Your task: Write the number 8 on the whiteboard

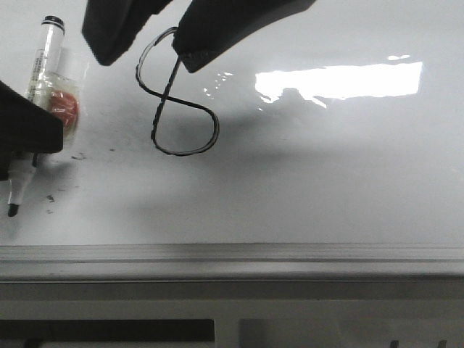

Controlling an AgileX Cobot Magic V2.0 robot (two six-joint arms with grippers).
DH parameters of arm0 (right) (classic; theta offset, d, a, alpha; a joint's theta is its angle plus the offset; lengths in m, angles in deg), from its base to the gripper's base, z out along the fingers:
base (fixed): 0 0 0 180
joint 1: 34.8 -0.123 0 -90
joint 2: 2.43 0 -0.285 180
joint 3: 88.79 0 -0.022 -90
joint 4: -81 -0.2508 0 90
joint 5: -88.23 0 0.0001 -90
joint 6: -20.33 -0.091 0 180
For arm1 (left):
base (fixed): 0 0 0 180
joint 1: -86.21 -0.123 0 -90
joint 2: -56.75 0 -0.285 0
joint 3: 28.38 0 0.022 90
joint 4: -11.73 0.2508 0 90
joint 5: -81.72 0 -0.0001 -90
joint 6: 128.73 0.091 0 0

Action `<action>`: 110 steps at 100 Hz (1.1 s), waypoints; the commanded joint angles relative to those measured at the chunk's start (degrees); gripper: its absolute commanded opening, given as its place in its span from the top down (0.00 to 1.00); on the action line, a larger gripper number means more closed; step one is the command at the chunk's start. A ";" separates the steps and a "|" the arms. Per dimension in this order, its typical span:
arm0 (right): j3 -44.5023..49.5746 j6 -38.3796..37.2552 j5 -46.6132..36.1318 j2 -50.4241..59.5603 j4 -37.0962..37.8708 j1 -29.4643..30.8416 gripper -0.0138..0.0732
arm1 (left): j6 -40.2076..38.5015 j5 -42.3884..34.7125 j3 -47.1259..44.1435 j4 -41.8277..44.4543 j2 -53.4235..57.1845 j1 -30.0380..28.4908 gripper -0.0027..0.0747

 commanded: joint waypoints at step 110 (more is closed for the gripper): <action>48.34 0.57 -36.56 60.27 12.90 1.83 0.91 | 0.95 -0.70 -12.41 19.26 43.00 -0.19 0.99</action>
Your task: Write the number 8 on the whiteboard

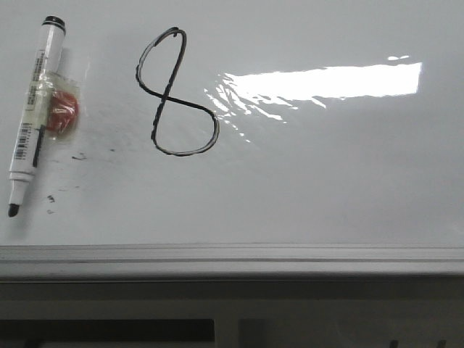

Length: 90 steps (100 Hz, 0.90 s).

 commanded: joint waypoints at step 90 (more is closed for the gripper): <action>-1.17 0.47 -5.32 0.16 0.55 0.22 0.91 | 0.06 -7.40 -4.89 8.96 1.43 -18.20 0.99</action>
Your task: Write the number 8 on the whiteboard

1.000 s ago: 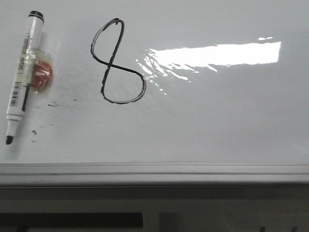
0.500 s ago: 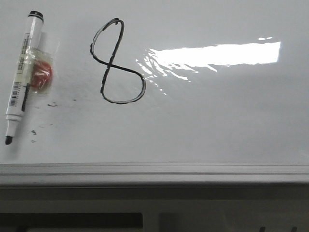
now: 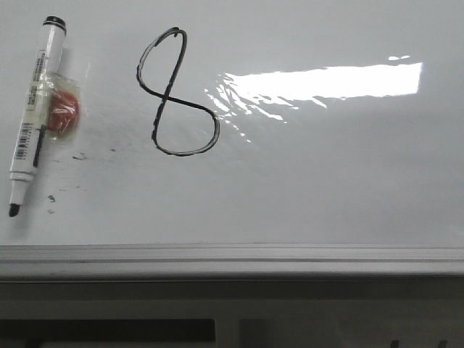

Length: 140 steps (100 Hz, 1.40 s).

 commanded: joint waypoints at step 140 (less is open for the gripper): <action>-1.60 0.47 -4.83 -0.50 0.51 0.22 0.91 | -4.49 11.88 -6.53 8.76 9.67 -24.57 0.99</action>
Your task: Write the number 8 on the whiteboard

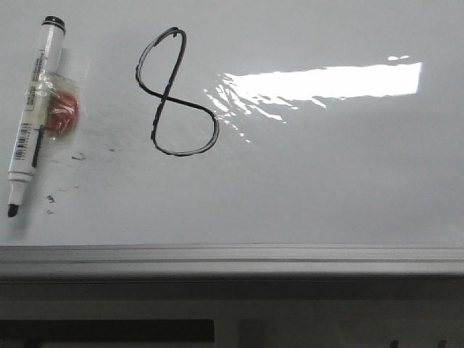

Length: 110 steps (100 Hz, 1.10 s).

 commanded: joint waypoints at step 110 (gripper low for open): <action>12.07 -3.82 13.54 14.08 -0.68 55.48 0.91 | -0.56 -2.90 -2.23 0.21 1.63 -0.10 0.99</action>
